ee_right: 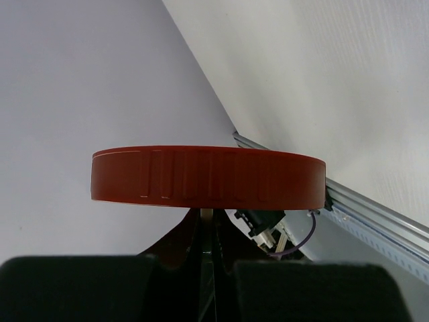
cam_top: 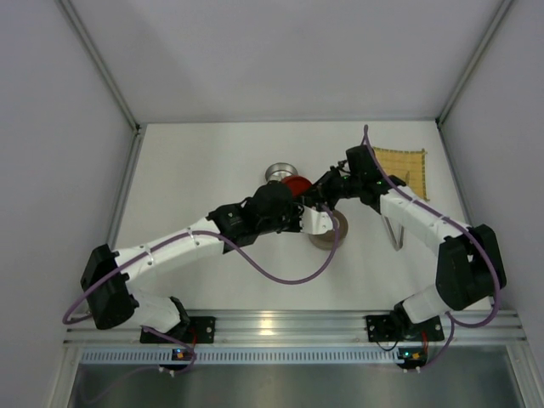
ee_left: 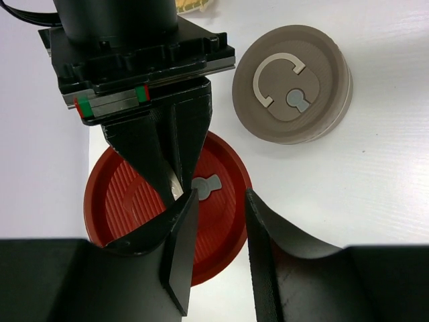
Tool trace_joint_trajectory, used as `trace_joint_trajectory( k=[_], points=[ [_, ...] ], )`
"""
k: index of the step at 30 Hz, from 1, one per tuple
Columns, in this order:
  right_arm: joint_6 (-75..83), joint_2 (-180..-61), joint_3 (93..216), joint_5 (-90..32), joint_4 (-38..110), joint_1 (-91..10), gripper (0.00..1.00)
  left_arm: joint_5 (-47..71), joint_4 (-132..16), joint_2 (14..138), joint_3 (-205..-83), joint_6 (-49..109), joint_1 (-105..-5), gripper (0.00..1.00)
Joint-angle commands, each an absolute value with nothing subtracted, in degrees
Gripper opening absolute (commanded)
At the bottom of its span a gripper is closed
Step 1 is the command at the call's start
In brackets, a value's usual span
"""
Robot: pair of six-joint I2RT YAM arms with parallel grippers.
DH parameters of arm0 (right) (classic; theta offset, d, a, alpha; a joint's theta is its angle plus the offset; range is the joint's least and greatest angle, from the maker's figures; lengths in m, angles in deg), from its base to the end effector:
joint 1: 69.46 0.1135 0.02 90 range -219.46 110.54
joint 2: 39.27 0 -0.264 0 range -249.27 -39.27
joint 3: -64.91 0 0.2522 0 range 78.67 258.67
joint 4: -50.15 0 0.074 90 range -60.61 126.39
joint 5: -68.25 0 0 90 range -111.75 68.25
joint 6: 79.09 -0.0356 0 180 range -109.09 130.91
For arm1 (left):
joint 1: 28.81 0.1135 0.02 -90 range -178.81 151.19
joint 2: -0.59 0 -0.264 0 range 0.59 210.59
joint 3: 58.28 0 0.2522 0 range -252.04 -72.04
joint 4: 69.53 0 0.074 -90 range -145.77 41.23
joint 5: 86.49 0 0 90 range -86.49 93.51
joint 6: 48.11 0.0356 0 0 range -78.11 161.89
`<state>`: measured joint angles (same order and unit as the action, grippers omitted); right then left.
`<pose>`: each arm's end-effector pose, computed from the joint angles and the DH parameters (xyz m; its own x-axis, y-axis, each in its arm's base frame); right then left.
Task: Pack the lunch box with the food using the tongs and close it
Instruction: Pick up the box lid from the center of the board.
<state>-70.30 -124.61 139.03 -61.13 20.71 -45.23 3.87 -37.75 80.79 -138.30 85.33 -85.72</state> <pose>0.2852 0.1531 0.2614 -0.8380 0.4605 0.2926 0.4716 0.3418 0.8129 0.1747 -0.2684 0.3148 0.3682 0.6943 -0.6183 0.8091 0.0882 0.5810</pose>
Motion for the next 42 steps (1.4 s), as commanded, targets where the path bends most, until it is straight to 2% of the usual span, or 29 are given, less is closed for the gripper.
trace_joint_trajectory(
  k=[1,6,17,35,42],
  points=[
    [-71.3,-121.4,138.3,-63.2,23.2,-44.5,0.0,0.1,-41.3,80.0,-139.8,85.5,-85.9,0.39],
    [-71.1,-121.2,138.1,-63.2,23.1,-44.4,0.0,-2.0,-41.2,78.2,-138.1,86.2,-85.8,0.33],
    [-71.3,-121.5,138.1,-63.2,23.7,-44.4,0.0,-2.1,-43.4,73.9,-134.6,88.3,-85.3,0.35],
    [-71.4,-121.5,137.8,-64.0,24.4,-44.4,0.0,1.1,-42.0,77.2,-135.9,88.3,-85.0,0.34],
    [-71.9,-121.1,137.3,-64.6,24.9,-44.4,0.0,-1.1,-42.9,79.6,-136.9,88.7,-84.8,0.34]
  ],
)
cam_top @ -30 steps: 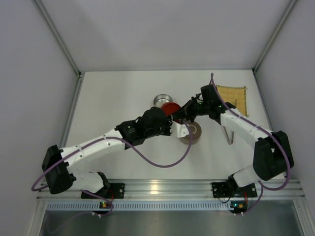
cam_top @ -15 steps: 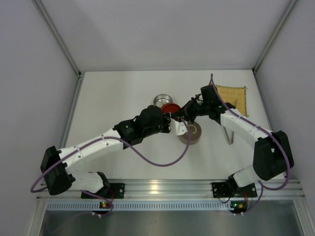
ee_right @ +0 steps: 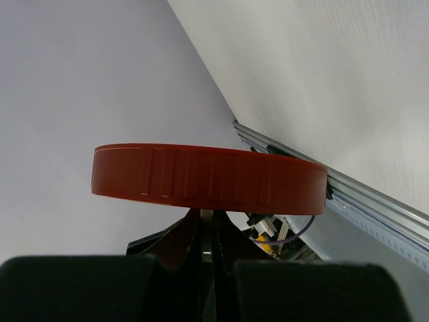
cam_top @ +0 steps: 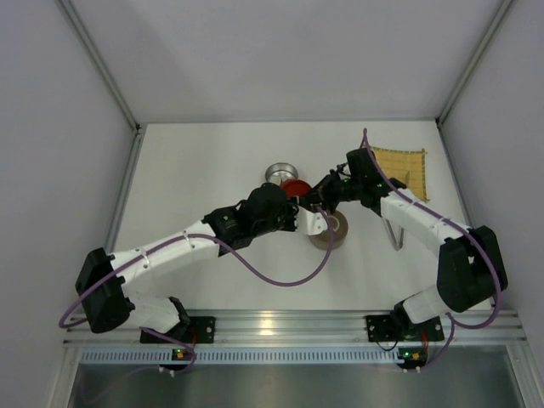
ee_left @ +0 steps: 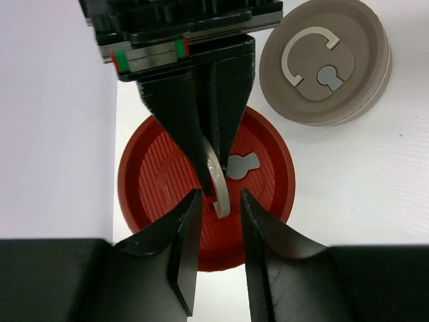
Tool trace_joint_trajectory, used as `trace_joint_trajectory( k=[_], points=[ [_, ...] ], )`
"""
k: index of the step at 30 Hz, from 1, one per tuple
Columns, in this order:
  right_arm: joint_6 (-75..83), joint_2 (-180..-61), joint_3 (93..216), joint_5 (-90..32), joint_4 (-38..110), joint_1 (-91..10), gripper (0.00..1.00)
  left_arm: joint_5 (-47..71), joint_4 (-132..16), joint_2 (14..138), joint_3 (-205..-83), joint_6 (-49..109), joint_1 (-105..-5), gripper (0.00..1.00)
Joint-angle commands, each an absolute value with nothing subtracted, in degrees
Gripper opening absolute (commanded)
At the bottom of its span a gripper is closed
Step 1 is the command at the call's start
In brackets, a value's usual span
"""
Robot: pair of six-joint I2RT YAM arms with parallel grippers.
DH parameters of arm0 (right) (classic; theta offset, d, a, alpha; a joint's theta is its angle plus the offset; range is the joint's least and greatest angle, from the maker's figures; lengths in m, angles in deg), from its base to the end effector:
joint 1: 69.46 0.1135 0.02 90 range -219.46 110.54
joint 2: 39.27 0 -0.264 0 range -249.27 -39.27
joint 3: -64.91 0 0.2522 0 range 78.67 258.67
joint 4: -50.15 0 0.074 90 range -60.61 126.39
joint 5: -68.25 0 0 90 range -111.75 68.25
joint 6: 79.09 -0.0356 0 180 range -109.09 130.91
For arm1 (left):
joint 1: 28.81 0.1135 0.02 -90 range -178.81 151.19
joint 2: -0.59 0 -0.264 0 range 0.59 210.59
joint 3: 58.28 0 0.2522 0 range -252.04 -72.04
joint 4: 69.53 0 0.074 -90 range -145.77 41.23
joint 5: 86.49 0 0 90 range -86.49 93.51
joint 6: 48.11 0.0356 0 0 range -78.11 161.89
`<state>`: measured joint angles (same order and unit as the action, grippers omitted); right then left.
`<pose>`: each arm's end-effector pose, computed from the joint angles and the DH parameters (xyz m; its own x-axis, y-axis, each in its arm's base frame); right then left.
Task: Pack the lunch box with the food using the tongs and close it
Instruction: Pick up the box lid from the center of the board.
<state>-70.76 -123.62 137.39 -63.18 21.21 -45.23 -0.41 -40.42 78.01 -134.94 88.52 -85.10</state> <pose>0.2794 0.1516 0.2585 -0.8427 0.4343 0.3182 0.4789 0.3347 0.8115 0.1739 -0.2562 0.3133 0.3896 0.7228 -0.5707 0.7482 0.1129 0.6537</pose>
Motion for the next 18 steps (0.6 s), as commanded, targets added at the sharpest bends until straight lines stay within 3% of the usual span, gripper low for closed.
trace_joint_trajectory(
  k=[1,7,15,18],
  points=[
    [-71.9,-121.1,137.3,-64.6,25.0,-44.5,0.0,-1.3,-42.6,80.0,-137.2,88.9,-84.8,0.34],
    [-71.8,-120.8,137.0,-64.7,24.7,-44.5,0.0,-2.9,-43.4,81.4,-137.3,89.5,-84.8,0.28],
    [-72.6,-120.7,136.4,-65.0,25.3,-44.5,0.0,-5.0,-44.3,81.4,-136.9,90.0,-84.8,0.02],
    [-72.8,-120.7,136.1,-65.0,25.5,-44.4,0.0,-5.9,-44.7,81.8,-136.6,90.2,-84.8,0.0]
  ],
)
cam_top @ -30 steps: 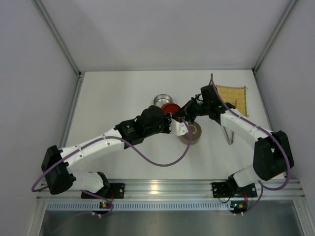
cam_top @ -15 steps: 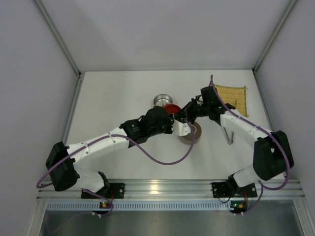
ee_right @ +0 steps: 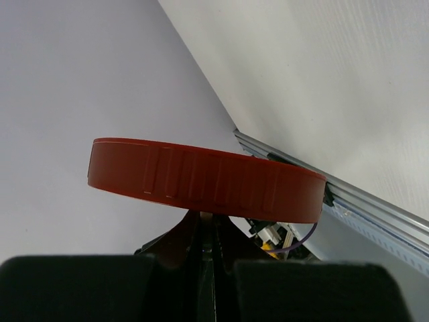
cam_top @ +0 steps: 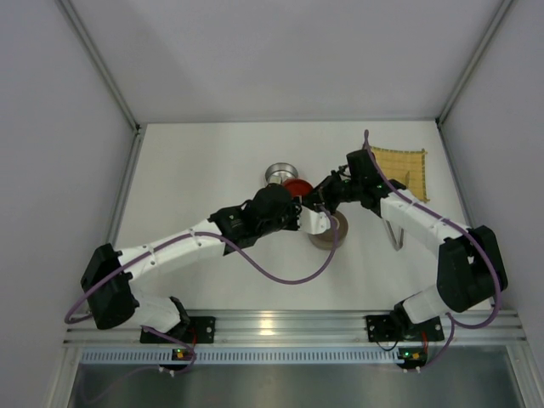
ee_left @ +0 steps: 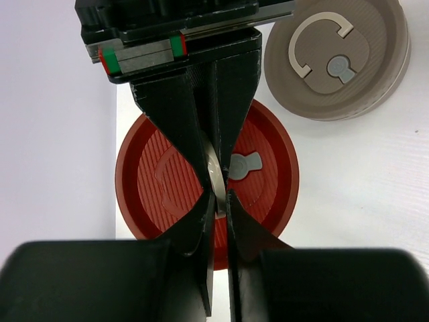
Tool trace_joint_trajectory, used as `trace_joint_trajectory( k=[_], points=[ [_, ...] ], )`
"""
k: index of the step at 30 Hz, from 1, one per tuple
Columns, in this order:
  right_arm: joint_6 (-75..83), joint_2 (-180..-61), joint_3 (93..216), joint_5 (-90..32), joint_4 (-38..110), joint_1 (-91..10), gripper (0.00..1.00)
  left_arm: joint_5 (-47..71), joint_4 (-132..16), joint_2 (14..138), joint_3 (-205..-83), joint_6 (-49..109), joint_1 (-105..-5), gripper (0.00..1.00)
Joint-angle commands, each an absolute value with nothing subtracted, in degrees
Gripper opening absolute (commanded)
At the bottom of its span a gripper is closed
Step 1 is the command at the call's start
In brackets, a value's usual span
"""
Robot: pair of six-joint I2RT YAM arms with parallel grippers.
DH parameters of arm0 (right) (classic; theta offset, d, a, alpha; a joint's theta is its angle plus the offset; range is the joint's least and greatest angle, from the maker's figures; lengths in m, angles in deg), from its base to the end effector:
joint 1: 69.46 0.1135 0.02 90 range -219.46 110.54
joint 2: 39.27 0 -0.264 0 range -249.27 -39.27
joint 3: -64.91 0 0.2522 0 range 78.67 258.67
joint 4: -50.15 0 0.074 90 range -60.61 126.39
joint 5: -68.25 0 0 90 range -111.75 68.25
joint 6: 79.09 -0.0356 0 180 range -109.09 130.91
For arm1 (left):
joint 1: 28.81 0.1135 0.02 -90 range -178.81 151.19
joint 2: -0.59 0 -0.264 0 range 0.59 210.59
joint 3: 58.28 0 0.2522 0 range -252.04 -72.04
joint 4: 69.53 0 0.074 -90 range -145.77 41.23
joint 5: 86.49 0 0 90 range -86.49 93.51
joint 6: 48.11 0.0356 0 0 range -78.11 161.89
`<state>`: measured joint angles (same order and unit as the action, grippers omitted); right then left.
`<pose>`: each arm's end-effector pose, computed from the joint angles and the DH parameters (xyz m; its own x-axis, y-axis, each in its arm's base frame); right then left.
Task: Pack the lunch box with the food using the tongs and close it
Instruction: Pick up the box lid from the center of the board.
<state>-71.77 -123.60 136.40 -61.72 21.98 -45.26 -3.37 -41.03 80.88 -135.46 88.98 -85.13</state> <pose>0.2791 0.1505 0.2537 -0.8264 0.4620 0.3219 0.4973 0.3305 0.8022 0.1812 -0.2643 0.3027 0.3658 0.7624 -0.5338 0.7369 0.1132 0.6665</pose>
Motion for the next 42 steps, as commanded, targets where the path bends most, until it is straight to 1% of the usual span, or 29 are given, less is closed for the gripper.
trace_joint_trajectory(
  k=[1,3,4,5,7,8,10,11,13,14,16,17,19,20,24,25,26,29,36,42],
  points=[
    [-72.8,-120.7,135.9,-65.1,25.6,-44.5,0.0,-6.0,-44.7,81.8,-136.6,90.3,-84.8,0.0],
    [-73.3,-120.7,135.3,-65.0,26.1,-44.5,0.01,-6.1,-44.8,81.8,-136.6,90.2,-84.7,0.0],
    [-73.6,-120.7,135.2,-65.0,26.3,-44.4,0.05,-6.1,-44.8,81.7,-136.6,89.7,-84.8,0.0],
    [-73.9,-120.7,134.7,-65.0,26.6,-44.4,0.17,-6.0,-44.6,81.5,-136.6,89.4,-84.8,0.0],
    [-74.2,-120.7,134.2,-65.1,27.8,-44.4,0.21,-5.8,-44.4,81.2,-136.5,88.4,-84.7,0.0],
    [-74.3,-120.7,134.0,-65.1,28.0,-44.5,0.28,-5.7,-44.3,81.1,-136.4,87.9,-84.8,0.0],
    [-74.3,-120.8,133.9,-65.1,28.5,-44.4,0.36,-5.6,-43.8,80.5,-136.1,87.1,-84.8,0.0],
    [-74.3,-121.0,133.8,-65.0,28.6,-44.5,0.43,-5.5,-43.8,80.4,-135.6,86.9,-84.8,0.0],
    [-74.2,-121.1,133.7,-64.9,28.7,-44.5,0.52,-5.5,-43.9,79.8,-135.1,86.6,-84.8,0.0],
    [-74.0,-121.3,133.7,-64.9,28.6,-44.5,0.62,-5.7,-43.9,79.7,-134.9,86.4,-84.8,0.0],
    [-73.6,-121.4,133.8,-64.7,28.4,-44.5,0.67,-5.7,-43.9,79.4,-134.6,85.7,-84.4,0.0],
    [-73.3,-121.5,133.9,-64.6,28.5,-44.6,0.72,-5.5,-43.7,79.3,-134.7,85.4,-84.0,0.0],
    [-72.4,-121.5,134.1,-64.6,28.7,-44.9,0.75,-4.8,-43.5,79.3,-134.9,84.3,-83.0,0.0],
    [-71.6,-121.5,134.6,-64.6,28.7,-45.2,0.78,-4.7,-43.2,79.2,-134.9,84.0,-82.6,0.0],
    [-71.0,-121.8,135.6,-66.0,29.8,-47.3,0.83,-3.4,-42.6,79.0,-134.5,82.2,-80.8,0.0],
    [-71.0,-121.8,135.7,-67.0,30.1,-48.4,0.85,-3.1,-42.5,79.1,-134.7,81.8,-80.1,0.0],
    [-71.3,-122.1,136.0,-67.6,30.8,-48.9,0.88,-2.6,-42.5,79.1,-134.8,81.4,-79.8,0.0],
    [-71.1,-122.1,136.5,-69.6,31.5,-51.8,0.93,-1.3,-42.5,79.4,-135.7,80.1,-77.8,0.0],
    [-68.5,-122.1,139.0,-73.0,30.8,-60.3,0.95,4.3,-40.7,85.5,-143.0,73.2,-69.3,0.0],
    [-65.0,-121.8,140.3,-74.6,28.0,-65.1,0.95,7.8,-45.0,93.6,-147.7,68.9,-64.1,0.0]
  ],
)
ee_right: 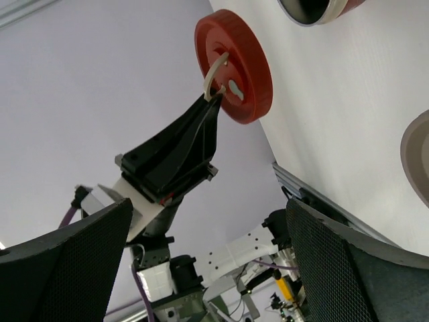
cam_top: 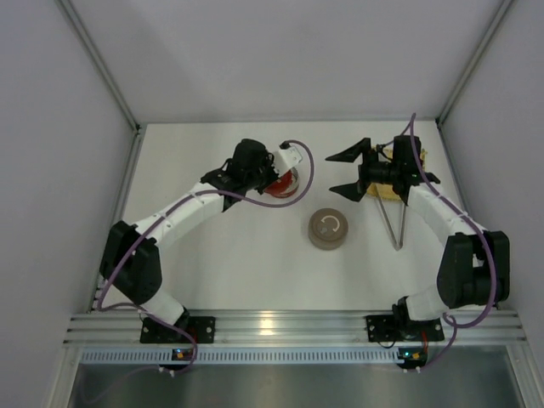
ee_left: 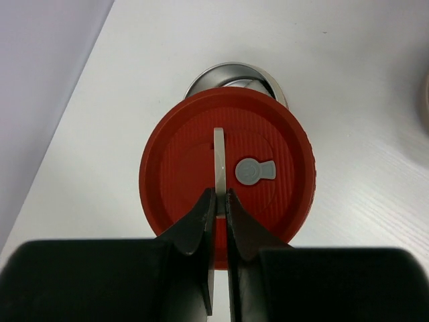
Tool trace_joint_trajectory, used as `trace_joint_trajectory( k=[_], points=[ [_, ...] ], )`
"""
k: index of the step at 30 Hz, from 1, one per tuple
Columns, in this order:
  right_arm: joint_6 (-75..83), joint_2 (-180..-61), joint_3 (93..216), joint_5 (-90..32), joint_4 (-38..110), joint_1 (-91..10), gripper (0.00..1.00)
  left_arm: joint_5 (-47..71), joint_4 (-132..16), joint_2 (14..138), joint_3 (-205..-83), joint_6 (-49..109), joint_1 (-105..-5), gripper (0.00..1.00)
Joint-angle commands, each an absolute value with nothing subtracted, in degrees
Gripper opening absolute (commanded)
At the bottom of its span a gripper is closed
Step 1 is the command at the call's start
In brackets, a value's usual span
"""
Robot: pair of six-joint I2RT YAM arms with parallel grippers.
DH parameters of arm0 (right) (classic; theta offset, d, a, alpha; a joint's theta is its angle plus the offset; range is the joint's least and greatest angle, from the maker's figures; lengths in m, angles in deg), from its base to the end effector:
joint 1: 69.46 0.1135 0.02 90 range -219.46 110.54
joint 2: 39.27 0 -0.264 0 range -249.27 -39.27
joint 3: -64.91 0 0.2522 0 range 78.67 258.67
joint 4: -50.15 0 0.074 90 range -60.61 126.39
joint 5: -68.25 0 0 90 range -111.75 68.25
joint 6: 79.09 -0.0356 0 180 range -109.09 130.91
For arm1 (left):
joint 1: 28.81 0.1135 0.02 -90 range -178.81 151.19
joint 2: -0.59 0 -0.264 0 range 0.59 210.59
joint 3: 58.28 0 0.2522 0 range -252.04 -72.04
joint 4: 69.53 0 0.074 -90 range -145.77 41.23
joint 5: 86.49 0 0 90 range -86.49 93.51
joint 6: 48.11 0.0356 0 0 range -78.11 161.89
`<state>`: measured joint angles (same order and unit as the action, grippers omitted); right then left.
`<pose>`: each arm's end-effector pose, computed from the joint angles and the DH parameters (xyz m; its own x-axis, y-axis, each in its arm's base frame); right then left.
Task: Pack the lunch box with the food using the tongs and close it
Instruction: Pick up the box lid from the center of the board, then close the box lid on the packing box.
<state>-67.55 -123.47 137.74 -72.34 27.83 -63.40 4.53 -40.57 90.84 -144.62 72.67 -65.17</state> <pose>0.3163 0.0612 0.2728 -0.8024 0.5403 0.2535 0.3992 0.1701 0.9010 0.2934 -0.2168 0.3008 -0.0660 0.6839 -0.7265 0.7433 0.5195 0.4215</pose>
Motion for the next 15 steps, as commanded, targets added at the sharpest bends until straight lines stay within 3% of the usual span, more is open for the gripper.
trace_joint_trajectory(
  k=[1,15],
  points=[
    [-64.9,-121.6,140.1,-74.6,28.0,-65.5,0.95,8.3,-45.8,94.4,-148.1,68.5,-63.9,0.0],
    [-61.9,-120.7,140.5,-77.6,25.8,-68.1,0.97,9.6,-56.6,106.9,-151.5,65.4,-61.7,0.0]
  ],
)
